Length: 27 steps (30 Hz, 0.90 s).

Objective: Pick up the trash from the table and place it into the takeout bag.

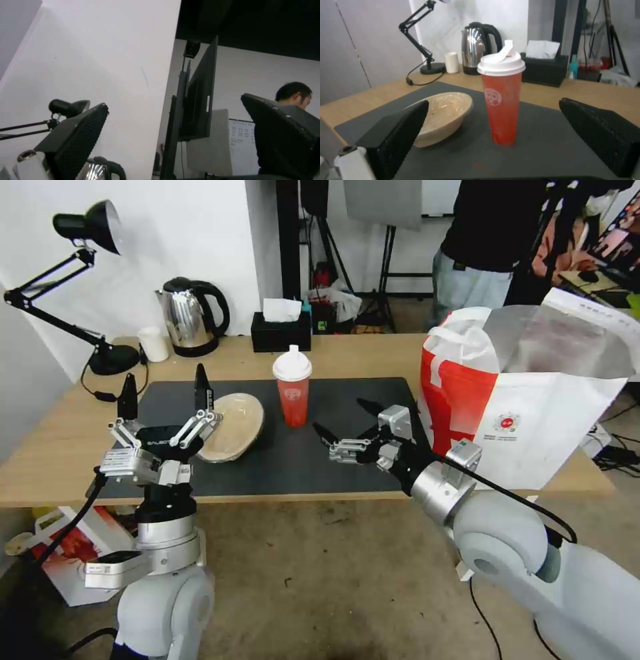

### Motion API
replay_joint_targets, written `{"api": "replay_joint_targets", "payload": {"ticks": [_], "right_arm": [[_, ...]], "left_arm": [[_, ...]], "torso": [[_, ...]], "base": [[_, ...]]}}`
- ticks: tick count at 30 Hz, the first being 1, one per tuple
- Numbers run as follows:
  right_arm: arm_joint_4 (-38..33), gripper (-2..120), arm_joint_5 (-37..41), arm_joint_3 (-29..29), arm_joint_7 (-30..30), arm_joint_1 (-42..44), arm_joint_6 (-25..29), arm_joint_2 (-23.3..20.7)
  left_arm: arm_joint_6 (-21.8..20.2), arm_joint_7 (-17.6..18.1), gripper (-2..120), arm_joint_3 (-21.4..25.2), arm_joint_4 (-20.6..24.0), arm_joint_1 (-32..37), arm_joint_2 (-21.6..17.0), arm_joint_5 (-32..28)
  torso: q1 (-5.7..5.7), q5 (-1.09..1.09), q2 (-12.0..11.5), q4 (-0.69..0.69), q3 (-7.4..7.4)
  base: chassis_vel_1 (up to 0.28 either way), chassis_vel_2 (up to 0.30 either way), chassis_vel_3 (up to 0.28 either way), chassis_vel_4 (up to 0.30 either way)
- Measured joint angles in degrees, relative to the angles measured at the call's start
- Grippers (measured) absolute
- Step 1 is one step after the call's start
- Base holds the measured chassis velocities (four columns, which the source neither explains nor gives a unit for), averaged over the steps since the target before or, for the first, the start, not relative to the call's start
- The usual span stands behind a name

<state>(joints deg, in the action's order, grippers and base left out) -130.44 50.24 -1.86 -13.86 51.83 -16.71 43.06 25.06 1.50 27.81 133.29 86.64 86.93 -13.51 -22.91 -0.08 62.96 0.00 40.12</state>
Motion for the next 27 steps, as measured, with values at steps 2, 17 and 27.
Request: {"api": "replay_joint_targets", "payload": {"ticks": [2,17,27], "right_arm": [[0.2,100,0.8,-0.2,-0.1,-0.4,-0.2,0.0],[4.7,100,3.6,-4.2,-0.4,-6.0,-1.4,1.5],[11.2,100,3.3,-8.6,-0.2,-12.1,-1.5,3.7]], "left_arm": [[0.0,0.0,100,0.0,0.0,0.0,0.0,0.0],[-0.1,0.0,100,-0.2,-0.5,-0.3,-0.1,-0.2],[-0.1,-0.1,100,-0.2,-0.5,-0.4,0.0,-0.3]], "torso": [[0.00,0.00,0.0,0.00,0.00],[-0.01,-0.01,0.0,-0.01,0.00],[-0.01,-0.01,0.0,0.00,0.00]], "base": [[0.000,0.000,0.000,0.000],[0.000,0.000,0.000,0.000],[0.000,0.000,0.000,0.000]]}}
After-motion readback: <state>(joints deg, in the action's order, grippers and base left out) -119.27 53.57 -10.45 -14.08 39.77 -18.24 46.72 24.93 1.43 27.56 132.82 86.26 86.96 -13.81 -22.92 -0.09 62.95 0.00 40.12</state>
